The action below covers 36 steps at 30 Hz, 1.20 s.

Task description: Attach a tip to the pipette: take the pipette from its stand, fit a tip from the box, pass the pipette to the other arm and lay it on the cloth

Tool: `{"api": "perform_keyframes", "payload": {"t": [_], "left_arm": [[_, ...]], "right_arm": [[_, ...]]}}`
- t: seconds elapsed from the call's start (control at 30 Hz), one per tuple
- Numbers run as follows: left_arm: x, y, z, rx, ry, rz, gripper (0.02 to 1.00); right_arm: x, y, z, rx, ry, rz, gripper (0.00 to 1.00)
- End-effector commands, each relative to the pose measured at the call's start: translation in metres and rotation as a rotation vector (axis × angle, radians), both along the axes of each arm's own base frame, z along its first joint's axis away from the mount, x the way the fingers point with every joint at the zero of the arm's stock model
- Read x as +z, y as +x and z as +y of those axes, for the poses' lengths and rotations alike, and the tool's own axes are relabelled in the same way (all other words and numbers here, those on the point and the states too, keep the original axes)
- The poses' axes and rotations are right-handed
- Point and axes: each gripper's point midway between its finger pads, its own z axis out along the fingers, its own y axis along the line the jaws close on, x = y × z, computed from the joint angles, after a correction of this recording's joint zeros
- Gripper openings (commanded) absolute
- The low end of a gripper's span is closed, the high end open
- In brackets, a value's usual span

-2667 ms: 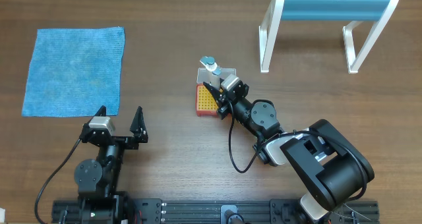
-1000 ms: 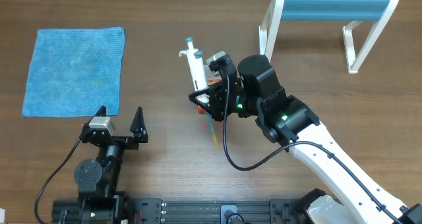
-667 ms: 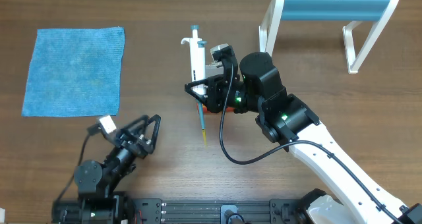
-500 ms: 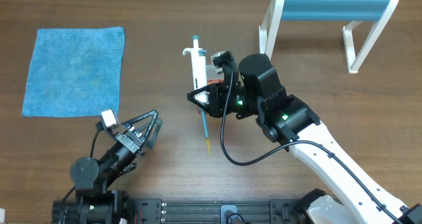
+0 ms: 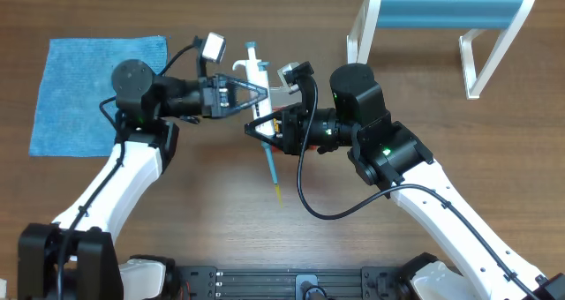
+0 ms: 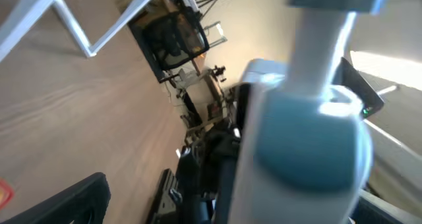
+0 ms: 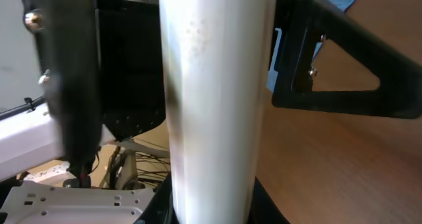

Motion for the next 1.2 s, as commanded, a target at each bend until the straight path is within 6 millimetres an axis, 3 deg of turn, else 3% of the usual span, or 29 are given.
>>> {"api": "perform_keyframes", "payload": {"t": [0.03, 0.13, 0.17, 0.2, 0.27, 0.3, 0.33, 0.4, 0.43, 0.47, 0.53, 0.57, 0.6, 0.63, 0.7, 0.77, 0.8, 0.83, 0.9, 0.93, 1.0, 1.07, 1.1, 1.2], "left_arm": [[0.019, 0.001, -0.015, 0.013, -0.027, -0.119, 1.0], [0.02, 0.006, -0.014, 0.045, -0.032, -0.117, 0.869], [0.021, 0.008, -0.015, 0.055, -0.035, -0.117, 0.336], [0.021, 0.009, -0.015, 0.059, -0.036, -0.116, 0.027], [0.023, 0.017, -0.013, 0.107, -0.045, -0.114, 0.027], [0.025, 0.026, -0.011, 0.16, -0.053, -0.11, 0.027], [0.023, 0.033, -0.007, 0.2, -0.053, -0.086, 0.027], [-0.01, 0.053, 0.016, 0.291, 0.026, 0.0, 0.027], [-0.039, 0.062, 0.034, 0.358, 0.094, 0.091, 0.027], [-0.079, 0.069, 0.061, 0.459, 0.198, 0.204, 0.027], [-0.136, 0.064, 0.115, 0.621, 0.371, 0.4, 0.027], [-0.157, 0.046, 0.168, 0.713, 0.506, 0.529, 0.025], [-0.157, 0.034, 0.206, 0.777, 0.627, 0.591, 0.025], [-0.144, 0.015, 0.251, 0.825, 0.829, 0.646, 0.025], [-0.108, -0.002, 0.324, 0.852, 1.126, 0.73, 0.025], [-0.081, 0.024, 0.369, 0.772, 1.229, 0.734, 0.025], [-0.081, 0.048, 0.396, 0.753, 1.307, 0.732, 0.025], [-0.094, 0.084, 0.417, 0.781, 1.326, 0.695, 0.029], [-0.126, 0.13, 0.453, 0.811, 1.467, 0.581, 0.027], [-0.143, 0.144, 0.471, 0.821, 1.588, 0.553, 0.029], [-0.162, 0.166, 0.462, 0.664, 1.714, 0.403, 0.027], [-0.181, 0.187, 0.428, 0.512, 1.662, 0.271, 0.027], [-0.193, 0.187, 0.421, 0.472, 1.634, 0.276, 0.027], [-0.257, 0.176, 0.402, 0.332, 1.555, 0.386, 0.027]], "right_arm": [[0.012, -0.006, 0.002, 0.038, 0.031, -0.013, 0.075], [0.012, -0.006, 0.002, 0.038, 0.031, -0.013, 0.077], [0.012, -0.006, 0.002, 0.038, 0.031, -0.013, 0.075], [0.012, -0.006, 0.002, 0.038, 0.031, -0.013, 0.08], [0.012, -0.006, 0.002, 0.039, 0.03, -0.017, 0.075], [0.01, -0.006, 0.001, 0.036, 0.024, -0.02, 0.266], [0.005, -0.005, -0.001, 0.03, 0.002, -0.021, 0.785], [-0.046, 0.013, -0.035, -0.137, -0.219, 0.064, 0.796], [-0.088, 0.025, -0.084, -0.322, -0.435, 0.157, 0.798], [-0.106, 0.029, -0.117, -0.41, -0.548, 0.204, 0.801], [-0.115, 0.032, -0.159, -0.493, -0.607, 0.271, 0.801], [-0.108, 0.037, -0.181, -0.538, -0.611, 0.267, 0.803], [-0.096, 0.043, -0.194, -0.57, -0.605, 0.234, 0.803], [-0.084, 0.05, -0.201, -0.598, -0.591, 0.203, 0.803], [-0.074, 0.059, -0.203, -0.621, -0.571, 0.165, 0.805], [-0.077, 0.061, -0.203, -0.632, -0.565, 0.195, 0.805], [-0.082, 0.057, -0.203, -0.635, -0.57, 0.235, 0.805], [-0.089, 0.051, -0.203, -0.629, -0.585, 0.275, 0.805], [-0.096, 0.039, -0.205, -0.655, -0.586, 0.385, 0.807], [-0.097, 0.038, -0.205, -0.678, -0.575, 0.422, 0.805], [-0.096, 0.038, -0.204, -0.7, -0.561, 0.449, 0.805], [-0.096, 0.038, -0.204, -0.716, -0.551, 0.469, 0.807], [-0.096, 0.038, -0.204, -0.718, -0.55, 0.471, 0.805], [-0.096, 0.038, -0.204, -0.729, -0.542, 0.486, 0.807]]}}
